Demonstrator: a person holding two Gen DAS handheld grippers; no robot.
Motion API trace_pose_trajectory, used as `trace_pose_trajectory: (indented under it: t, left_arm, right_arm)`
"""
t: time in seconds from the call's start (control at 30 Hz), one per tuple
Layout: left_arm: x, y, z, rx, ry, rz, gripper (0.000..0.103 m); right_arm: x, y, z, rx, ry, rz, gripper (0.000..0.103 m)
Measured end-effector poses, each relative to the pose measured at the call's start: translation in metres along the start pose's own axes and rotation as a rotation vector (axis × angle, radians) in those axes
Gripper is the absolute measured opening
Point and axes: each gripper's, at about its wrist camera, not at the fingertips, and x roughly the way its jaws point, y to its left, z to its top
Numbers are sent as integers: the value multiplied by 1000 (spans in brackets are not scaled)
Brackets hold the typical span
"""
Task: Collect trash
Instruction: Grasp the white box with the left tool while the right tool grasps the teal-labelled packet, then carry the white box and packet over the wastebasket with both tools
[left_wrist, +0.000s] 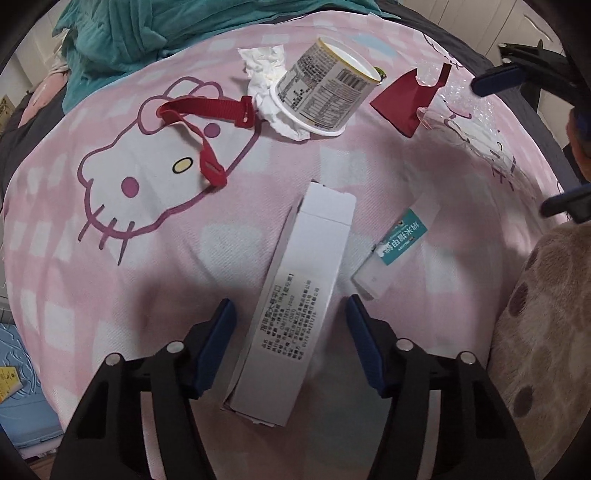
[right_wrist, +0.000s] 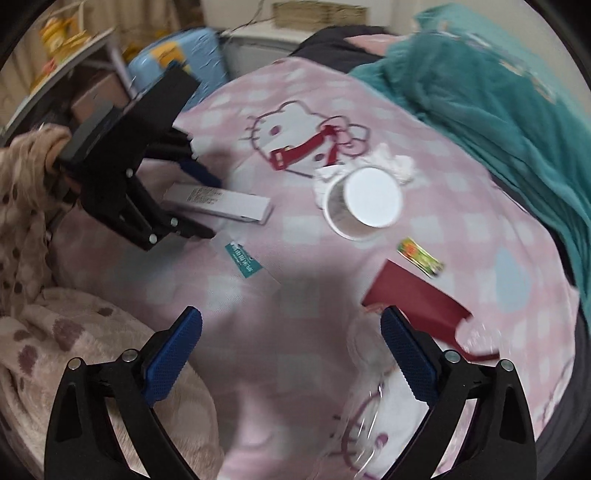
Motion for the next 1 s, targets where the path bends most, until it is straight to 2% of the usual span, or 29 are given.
trace_pose_trajectory:
  t: [0.1,0.2,0.27,0.37,0.53,0.7,0.73,0.77,0.83,1.0]
  left_arm:
    - [-3,7,-2,-15,-1,12,38]
    - [-7,12,-4,-26,-8,9,35]
    - [-7,13,-5,-36,-14,8,34]
    - [-12,16,-7,-73,-14,-11,32]
    - [-25,26,-21,-124,-12,-7,32]
    - [-42,40,-30,-169,-18,0,32]
    - [-46,39,-30,-174,-15,2,32]
    - [-51,40,-34,-177,-15,6,32]
    - [-59,38,-33,-180,-18,19,32]
    - [-88,38,-46,-202,-45,27,32]
  right_arm:
    - [18,4,8,-64,36,43,87]
    - [35,11,14,-129,75,58,80]
    - [44,12,18,-153,103,71,66]
    - [57,16,22,-190,136,85,59]
    - [68,23,29,-263,160,89,56]
    - [77,27,33,-286,176,104,45]
    - [78,29,33,-299,186,104,41]
    - [79,30,33,-301,191,105,31]
    - [78,31,34,-286,210,108,19]
    - [67,38,34,-272,224,104,18]
